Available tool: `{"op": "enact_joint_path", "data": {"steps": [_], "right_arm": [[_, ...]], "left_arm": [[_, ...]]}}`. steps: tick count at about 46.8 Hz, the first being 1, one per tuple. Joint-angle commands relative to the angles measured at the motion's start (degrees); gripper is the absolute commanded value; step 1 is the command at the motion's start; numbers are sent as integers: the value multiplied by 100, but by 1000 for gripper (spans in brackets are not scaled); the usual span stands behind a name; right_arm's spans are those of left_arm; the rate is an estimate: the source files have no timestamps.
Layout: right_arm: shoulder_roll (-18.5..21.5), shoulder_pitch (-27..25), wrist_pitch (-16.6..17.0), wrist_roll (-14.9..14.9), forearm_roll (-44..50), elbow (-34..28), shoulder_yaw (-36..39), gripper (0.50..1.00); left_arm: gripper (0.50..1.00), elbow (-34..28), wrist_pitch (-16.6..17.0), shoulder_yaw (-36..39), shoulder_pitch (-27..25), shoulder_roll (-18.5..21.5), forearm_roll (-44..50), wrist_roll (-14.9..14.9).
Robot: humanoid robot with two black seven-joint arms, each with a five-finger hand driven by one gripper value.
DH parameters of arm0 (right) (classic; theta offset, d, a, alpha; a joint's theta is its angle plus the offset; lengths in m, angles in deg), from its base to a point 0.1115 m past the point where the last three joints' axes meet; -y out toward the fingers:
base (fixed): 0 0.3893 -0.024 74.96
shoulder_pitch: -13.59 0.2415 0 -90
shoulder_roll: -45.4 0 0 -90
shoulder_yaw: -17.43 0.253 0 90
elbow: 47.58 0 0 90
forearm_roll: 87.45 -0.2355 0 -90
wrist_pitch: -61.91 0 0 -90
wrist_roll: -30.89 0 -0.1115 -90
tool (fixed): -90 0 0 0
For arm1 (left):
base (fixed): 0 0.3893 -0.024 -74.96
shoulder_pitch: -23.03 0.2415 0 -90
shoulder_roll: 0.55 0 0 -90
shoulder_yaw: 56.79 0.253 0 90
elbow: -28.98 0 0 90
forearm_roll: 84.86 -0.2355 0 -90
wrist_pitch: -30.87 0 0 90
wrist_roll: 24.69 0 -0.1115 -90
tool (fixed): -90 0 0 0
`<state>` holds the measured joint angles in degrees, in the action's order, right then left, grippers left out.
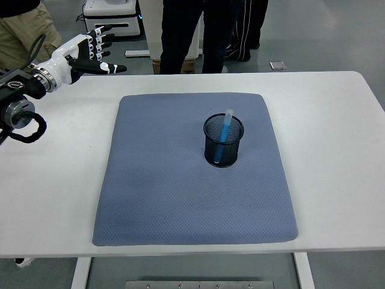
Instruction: Left hand places marker in pen holder
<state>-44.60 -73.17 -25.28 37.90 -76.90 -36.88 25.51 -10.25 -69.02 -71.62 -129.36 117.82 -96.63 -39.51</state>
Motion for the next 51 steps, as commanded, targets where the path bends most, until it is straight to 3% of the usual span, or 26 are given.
{"op": "enact_joint_path", "data": {"steps": [1,11,18,23,51], "right_arm": [[1,1,0,3,0,2,1,1000],[1,1,0,-6,0,2,1,1000],[1,1,0,3,0,2,1,1000],[1,1,0,-6,0,2,1,1000],[1,-52,0,-6,53,10,-61,1000]], "left_arm": [[1000,38,5,-240,279,19,43,-4],[1000,117,14,-539,710,89,227,-21],[1000,372,5,-680,974,204,632,-302],[1000,381,14,-697,1114,213,729,-338],[1000,381,14,-733,1220,195,755,-487]]}}
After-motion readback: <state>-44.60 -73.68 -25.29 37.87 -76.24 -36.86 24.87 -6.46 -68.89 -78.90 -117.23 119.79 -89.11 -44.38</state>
